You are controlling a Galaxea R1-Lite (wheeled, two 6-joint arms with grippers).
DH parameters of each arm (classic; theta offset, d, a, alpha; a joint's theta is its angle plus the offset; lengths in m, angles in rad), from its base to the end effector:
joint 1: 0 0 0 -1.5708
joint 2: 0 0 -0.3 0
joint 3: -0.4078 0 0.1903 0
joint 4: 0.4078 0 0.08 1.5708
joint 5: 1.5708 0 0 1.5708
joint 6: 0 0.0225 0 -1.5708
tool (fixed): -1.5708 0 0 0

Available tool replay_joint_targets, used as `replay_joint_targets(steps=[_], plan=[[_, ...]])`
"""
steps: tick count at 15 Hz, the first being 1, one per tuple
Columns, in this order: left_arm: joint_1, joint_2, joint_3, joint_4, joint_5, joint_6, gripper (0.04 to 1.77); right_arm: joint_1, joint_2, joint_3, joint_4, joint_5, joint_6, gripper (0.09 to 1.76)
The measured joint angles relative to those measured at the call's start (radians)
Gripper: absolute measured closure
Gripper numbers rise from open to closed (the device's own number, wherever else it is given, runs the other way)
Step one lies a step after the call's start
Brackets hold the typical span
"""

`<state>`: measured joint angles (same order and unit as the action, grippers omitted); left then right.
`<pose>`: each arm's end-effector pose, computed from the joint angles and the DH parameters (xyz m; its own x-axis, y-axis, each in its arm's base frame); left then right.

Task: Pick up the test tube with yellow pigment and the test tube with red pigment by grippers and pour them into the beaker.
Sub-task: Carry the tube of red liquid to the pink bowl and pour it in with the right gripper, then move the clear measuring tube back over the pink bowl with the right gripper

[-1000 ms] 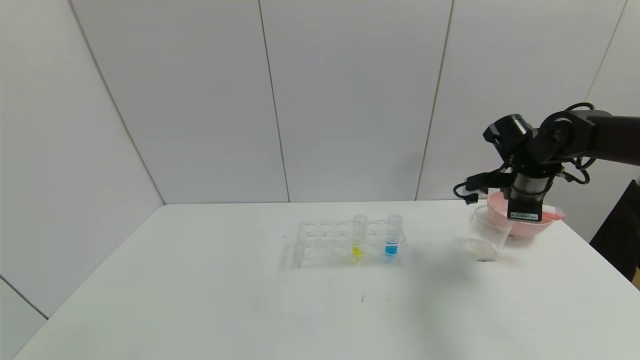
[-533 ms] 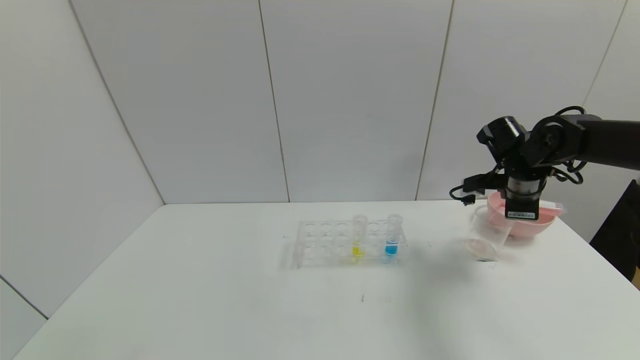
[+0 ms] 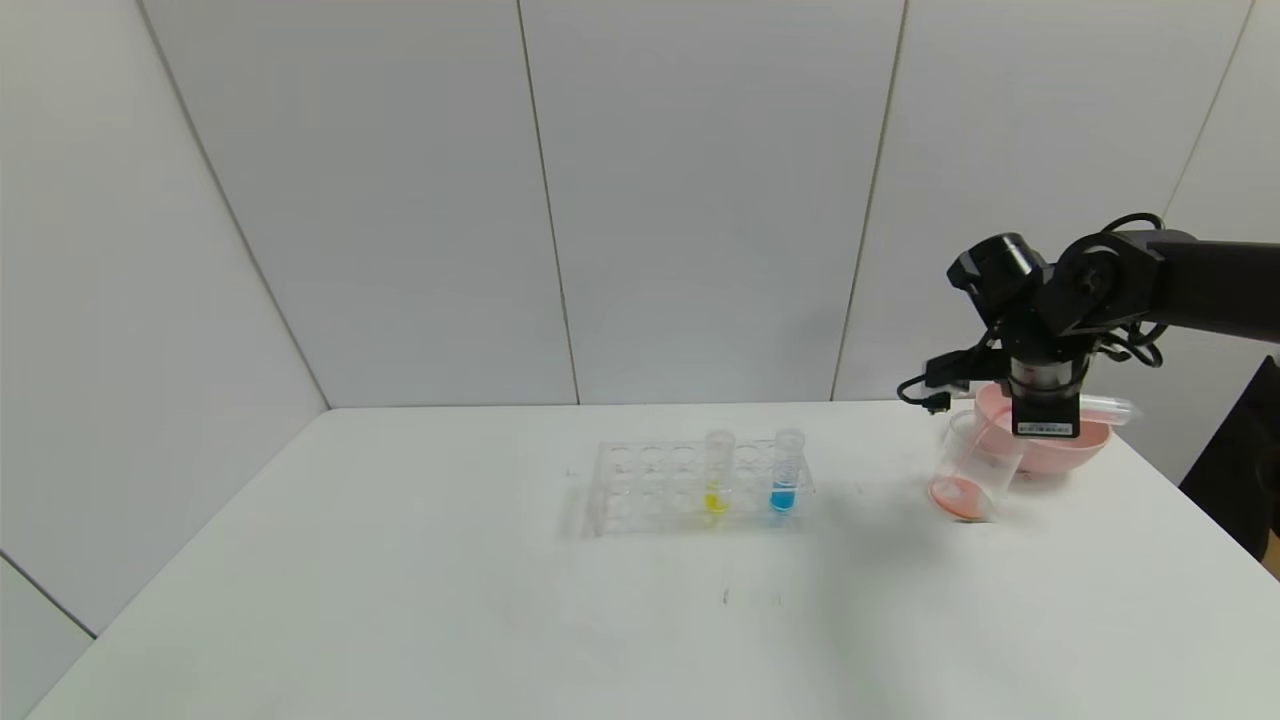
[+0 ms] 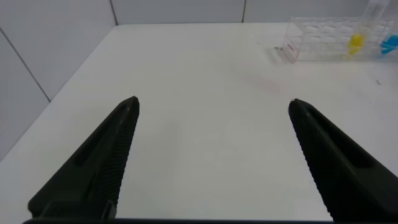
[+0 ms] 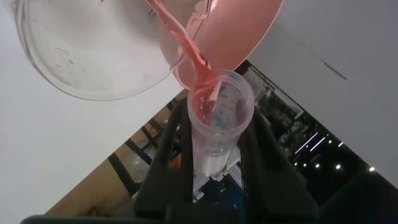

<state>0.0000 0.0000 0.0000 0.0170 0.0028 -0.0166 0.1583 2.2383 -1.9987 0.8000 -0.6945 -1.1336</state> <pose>-0.0228 0.0001 0.0737 0.9999 0.0028 -0.0170 -0.0031 0.9999 -0.0165 0.4196 0.0524 0.1836 0.4853 -0.5706 -0.6625 -0.6871 0.2198 -0.6926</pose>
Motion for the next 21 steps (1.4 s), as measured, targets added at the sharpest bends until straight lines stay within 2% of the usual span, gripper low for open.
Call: replay_joint_targets(steps=[4,7,16,18,21], plan=[[0.000,0.000,0.000,0.000,0.000,0.000,0.09,0.001,0.000,0.000,0.003,-0.020,-0.012,1.35],[0.000,0.000,0.000,0.000,0.000,0.000,0.09,0.008,0.000,0.000,0.007,-0.085,-0.038,1.35],[0.000,0.000,0.000,0.000,0.000,0.000,0.09,0.024,-0.002,0.000,-0.012,-0.117,-0.056,1.35],[0.000,0.000,0.000,0.000,0.000,0.000,0.09,0.025,-0.011,0.000,-0.042,-0.085,-0.047,1.35],[0.000,0.000,0.000,0.000,0.000,0.000,0.09,0.015,-0.046,0.002,-0.047,0.107,0.049,1.35]])
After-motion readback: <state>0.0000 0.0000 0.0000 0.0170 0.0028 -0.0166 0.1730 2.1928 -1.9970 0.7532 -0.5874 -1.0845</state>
